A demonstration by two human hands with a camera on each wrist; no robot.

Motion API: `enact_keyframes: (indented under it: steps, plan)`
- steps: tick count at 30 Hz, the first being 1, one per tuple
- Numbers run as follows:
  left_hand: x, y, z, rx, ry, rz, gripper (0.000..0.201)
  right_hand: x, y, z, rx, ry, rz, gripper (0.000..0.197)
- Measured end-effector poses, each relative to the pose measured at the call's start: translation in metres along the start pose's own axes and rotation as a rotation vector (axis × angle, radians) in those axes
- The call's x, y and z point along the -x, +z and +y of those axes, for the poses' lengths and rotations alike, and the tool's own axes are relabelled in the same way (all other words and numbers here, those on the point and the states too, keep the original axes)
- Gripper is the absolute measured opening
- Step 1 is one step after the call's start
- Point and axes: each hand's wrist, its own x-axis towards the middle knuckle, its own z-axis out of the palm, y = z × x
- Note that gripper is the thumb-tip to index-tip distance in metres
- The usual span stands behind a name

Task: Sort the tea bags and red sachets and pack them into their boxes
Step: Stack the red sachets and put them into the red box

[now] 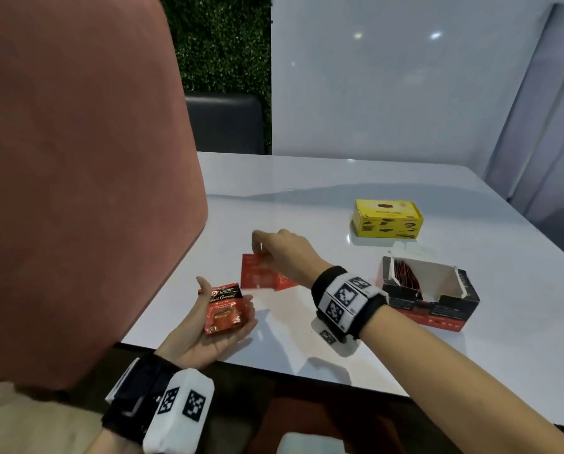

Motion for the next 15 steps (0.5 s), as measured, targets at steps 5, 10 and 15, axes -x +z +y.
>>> enact_keyframes:
  steps: [5, 10, 15]
  plan:
    - [-0.011, 0.015, -0.008, -0.059, 0.13, -0.047, 0.077, 0.046, 0.005, -0.032, 0.129, -0.294, 0.144, 0.013]
    - [-0.017, 0.015, -0.006, -0.123, 0.11, -0.087, 0.036, 0.06, 0.023, -0.016, -0.118, -0.348, -0.013, 0.013]
    - [-0.023, 0.009, 0.002, -0.234, 0.042, -0.07, 0.043, 0.013, 0.014, 0.037, -0.426, 0.216, 0.132, 0.008]
